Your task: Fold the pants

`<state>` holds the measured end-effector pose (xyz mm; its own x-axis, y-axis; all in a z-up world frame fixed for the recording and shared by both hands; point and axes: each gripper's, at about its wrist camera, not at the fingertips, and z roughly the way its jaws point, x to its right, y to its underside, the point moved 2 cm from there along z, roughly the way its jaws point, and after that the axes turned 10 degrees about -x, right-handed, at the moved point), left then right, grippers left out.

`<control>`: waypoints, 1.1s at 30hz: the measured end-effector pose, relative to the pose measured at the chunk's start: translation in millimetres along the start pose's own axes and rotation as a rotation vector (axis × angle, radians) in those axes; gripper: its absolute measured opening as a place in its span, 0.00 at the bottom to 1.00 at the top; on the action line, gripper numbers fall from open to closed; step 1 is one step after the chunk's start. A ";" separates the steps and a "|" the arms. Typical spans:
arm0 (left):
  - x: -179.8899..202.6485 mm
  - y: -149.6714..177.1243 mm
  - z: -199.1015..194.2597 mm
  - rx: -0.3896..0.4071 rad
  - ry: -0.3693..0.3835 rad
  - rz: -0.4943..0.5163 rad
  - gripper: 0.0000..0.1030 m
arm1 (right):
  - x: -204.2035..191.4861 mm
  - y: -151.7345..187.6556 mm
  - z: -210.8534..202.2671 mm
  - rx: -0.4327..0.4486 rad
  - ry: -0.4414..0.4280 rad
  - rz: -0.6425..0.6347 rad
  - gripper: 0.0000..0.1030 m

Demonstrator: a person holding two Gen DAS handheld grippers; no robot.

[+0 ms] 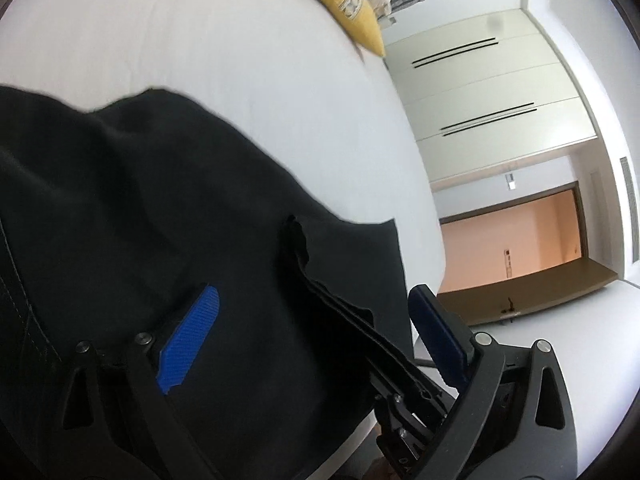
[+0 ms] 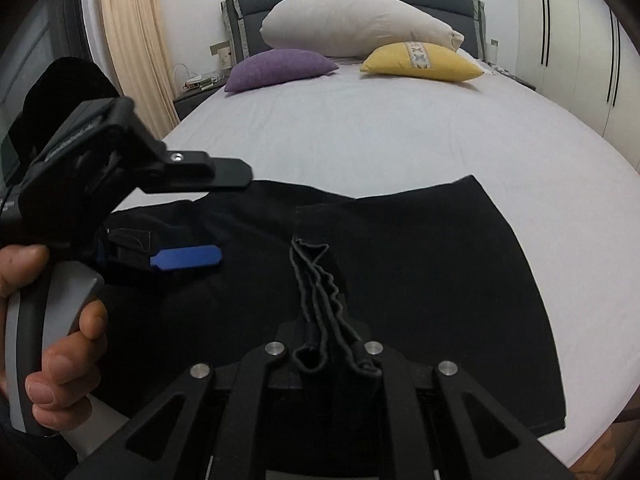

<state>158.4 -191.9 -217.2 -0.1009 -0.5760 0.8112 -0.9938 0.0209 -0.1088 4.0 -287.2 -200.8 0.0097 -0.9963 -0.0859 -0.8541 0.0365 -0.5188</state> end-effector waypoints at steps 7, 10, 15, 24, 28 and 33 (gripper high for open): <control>2.7 -2.0 15.0 -0.067 0.023 -0.027 0.94 | -11.2 -1.6 -24.8 0.077 0.058 -0.009 0.10; -0.3 -5.5 18.6 -0.083 0.037 -0.045 0.94 | -26.8 -3.8 -30.9 0.091 0.079 -0.057 0.10; -2.3 -15.8 17.0 -0.112 0.064 -0.027 0.92 | -53.9 1.2 -29.2 0.087 0.096 -0.136 0.10; -6.1 -26.1 12.2 -0.198 0.028 0.013 0.11 | -82.2 2.0 -29.9 0.094 0.104 -0.198 0.10; 8.0 -35.6 4.5 -0.244 -0.083 0.165 0.08 | -87.9 -0.1 -27.1 0.087 0.080 -0.217 0.10; 24.9 -47.2 -1.8 -0.270 -0.188 0.298 0.08 | -101.5 -7.0 -21.6 0.081 0.058 -0.256 0.10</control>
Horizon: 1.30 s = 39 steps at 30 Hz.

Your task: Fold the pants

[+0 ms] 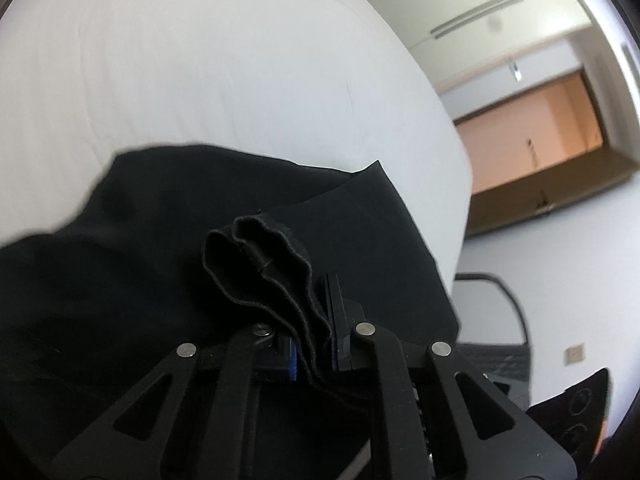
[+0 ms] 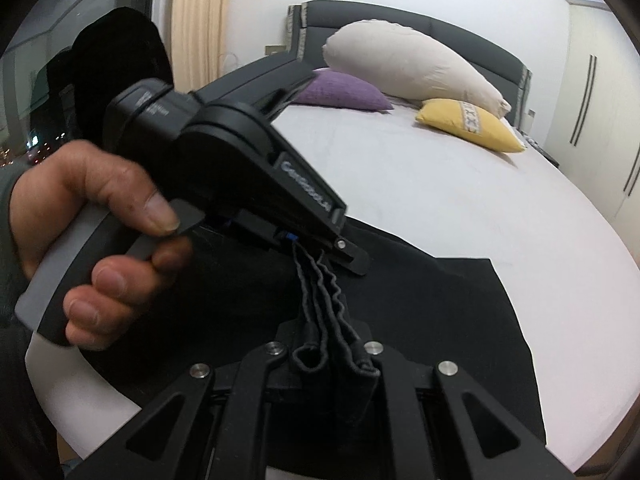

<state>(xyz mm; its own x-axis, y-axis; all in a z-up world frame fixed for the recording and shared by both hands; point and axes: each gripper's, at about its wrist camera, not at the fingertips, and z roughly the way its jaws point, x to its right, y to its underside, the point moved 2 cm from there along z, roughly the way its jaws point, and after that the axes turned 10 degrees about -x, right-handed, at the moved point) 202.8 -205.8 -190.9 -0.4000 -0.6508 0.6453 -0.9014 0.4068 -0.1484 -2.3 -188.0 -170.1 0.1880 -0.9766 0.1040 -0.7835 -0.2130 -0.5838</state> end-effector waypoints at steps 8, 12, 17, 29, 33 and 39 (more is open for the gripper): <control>-30.0 32.3 -9.1 -0.050 -0.084 0.022 0.09 | -23.8 -4.2 23.0 -0.068 -0.095 -0.016 0.10; -44.8 41.0 -7.6 -0.048 -0.097 0.004 0.09 | -34.1 -0.3 33.3 -0.104 -0.120 -0.033 0.10; -48.0 45.8 -11.1 -0.037 -0.115 0.008 0.09 | -44.1 -0.5 38.7 -0.134 -0.135 -0.029 0.11; -71.7 61.6 -16.7 0.000 -0.095 -0.024 0.10 | -53.8 -5.4 52.8 -0.187 -0.169 -0.035 0.34; -80.7 71.0 -29.5 0.019 -0.130 -0.017 0.13 | -49.4 -5.7 45.0 -0.214 -0.307 0.006 0.57; -82.8 84.5 -65.6 0.105 -0.301 -0.046 0.15 | 23.4 -16.5 0.4 -0.161 -0.549 0.124 0.57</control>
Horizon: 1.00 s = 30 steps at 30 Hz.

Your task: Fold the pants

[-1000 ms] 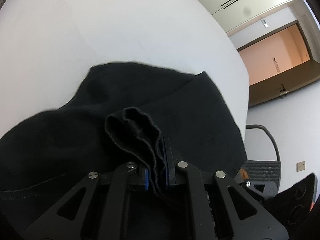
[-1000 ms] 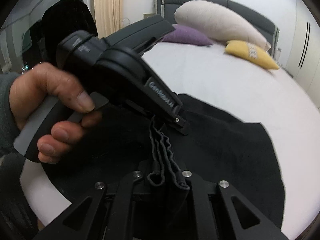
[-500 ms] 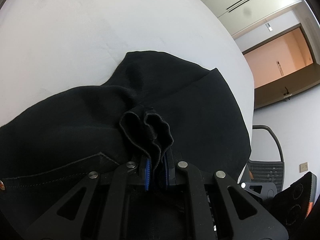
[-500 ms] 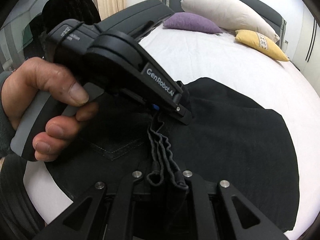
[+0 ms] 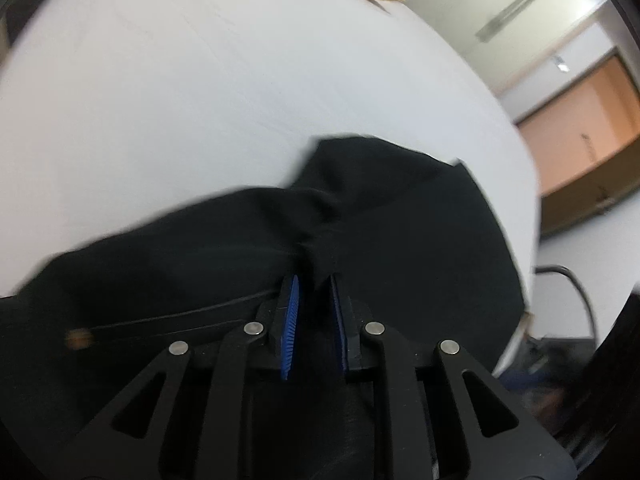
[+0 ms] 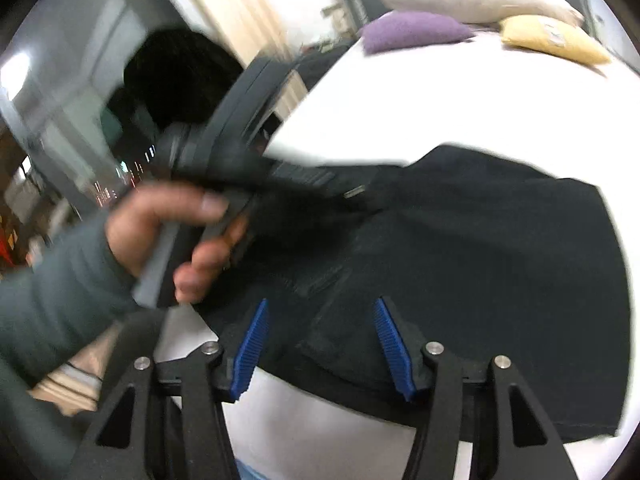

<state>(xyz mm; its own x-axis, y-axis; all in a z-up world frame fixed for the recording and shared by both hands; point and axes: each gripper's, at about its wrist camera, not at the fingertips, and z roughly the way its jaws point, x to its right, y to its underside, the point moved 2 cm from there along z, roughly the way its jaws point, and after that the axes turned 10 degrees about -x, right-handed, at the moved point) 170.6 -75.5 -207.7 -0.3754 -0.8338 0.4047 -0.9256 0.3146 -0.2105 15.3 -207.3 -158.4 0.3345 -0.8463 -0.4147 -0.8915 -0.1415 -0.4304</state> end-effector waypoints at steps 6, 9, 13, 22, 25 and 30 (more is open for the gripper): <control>12.3 9.8 -35.0 0.103 -0.019 -0.043 0.15 | 122.6 -33.1 -52.5 0.072 -0.248 0.237 0.57; 43.4 22.1 -29.4 0.115 0.081 0.000 0.15 | 190.7 -56.8 -37.7 0.069 -0.408 0.379 0.58; 72.1 39.2 8.1 0.032 0.088 0.044 0.15 | 236.4 -61.2 8.1 0.007 -0.475 0.521 0.57; 59.7 58.2 28.4 0.034 0.114 0.017 0.15 | 220.9 -2.6 -1.9 0.003 -0.458 0.490 0.61; 50.8 66.9 23.6 0.048 0.145 -0.004 0.15 | 199.7 29.2 -13.7 -0.025 -0.440 0.485 0.61; 42.4 84.6 -1.9 0.101 0.143 -0.048 0.15 | 166.6 51.4 -52.4 0.024 -0.317 0.458 0.62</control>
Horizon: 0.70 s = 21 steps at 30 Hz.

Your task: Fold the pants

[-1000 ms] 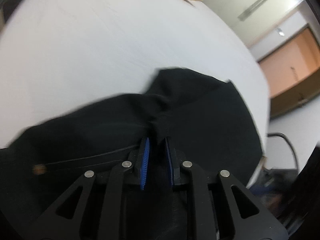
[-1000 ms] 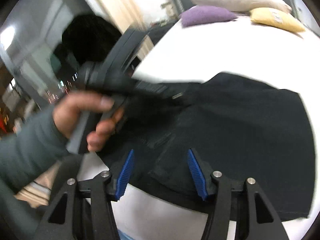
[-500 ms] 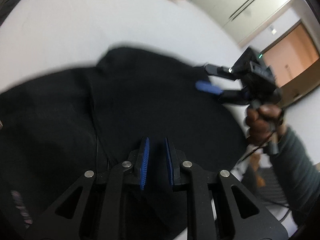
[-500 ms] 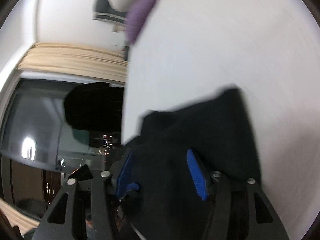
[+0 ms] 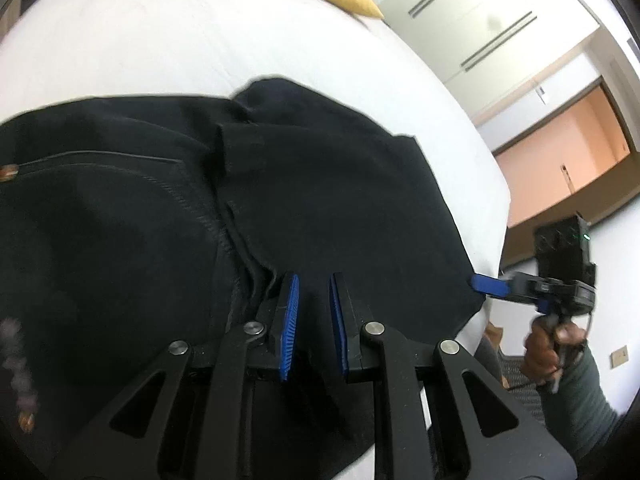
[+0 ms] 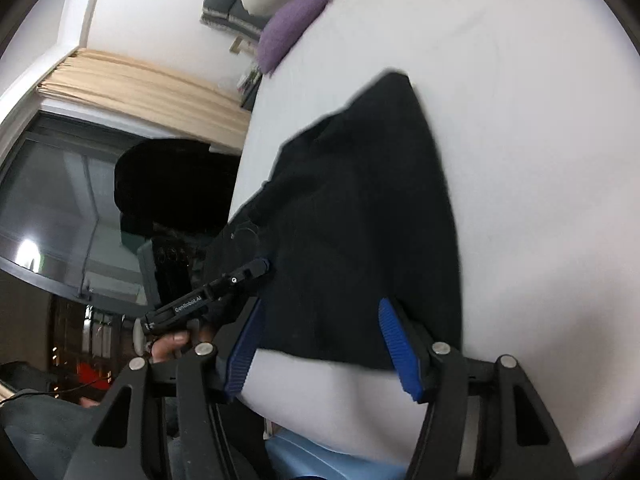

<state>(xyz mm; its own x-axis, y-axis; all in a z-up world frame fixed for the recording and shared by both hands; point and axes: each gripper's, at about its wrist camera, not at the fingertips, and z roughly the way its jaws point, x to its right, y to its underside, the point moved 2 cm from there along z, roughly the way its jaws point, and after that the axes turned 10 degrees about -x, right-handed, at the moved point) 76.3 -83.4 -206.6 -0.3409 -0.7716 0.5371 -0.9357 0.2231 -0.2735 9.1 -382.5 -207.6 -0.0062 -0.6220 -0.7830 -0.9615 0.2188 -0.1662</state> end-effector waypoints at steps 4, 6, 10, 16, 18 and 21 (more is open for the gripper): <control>-9.4 22.5 -43.4 0.122 0.032 -0.081 0.15 | -41.3 -1.2 9.5 0.062 -0.126 -0.103 0.62; -23.4 39.1 -69.0 0.179 0.044 -0.139 0.15 | -49.3 -10.1 31.6 0.048 -0.165 -0.114 0.64; -54.9 81.8 -120.5 0.293 0.038 -0.249 0.15 | -22.4 -26.0 88.9 -0.018 -0.125 -0.025 0.68; -116.5 142.2 -150.8 0.360 0.032 -0.479 0.15 | -29.6 -32.4 91.9 0.021 -0.071 0.023 0.56; -145.1 152.2 -154.7 0.361 0.034 -0.557 0.15 | -55.5 -33.8 86.5 0.045 -0.134 -0.027 0.58; -155.0 155.5 -146.2 0.364 0.102 -0.629 0.15 | -88.0 -39.3 95.4 0.032 -0.201 -0.083 0.63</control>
<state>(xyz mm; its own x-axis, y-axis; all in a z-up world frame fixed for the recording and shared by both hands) -29.6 158.0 -215.8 0.2275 -0.6251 0.7466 -0.8736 -0.4697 -0.1271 73.7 -264.6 -189.3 0.1305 -0.4774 -0.8690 -0.9472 0.1990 -0.2515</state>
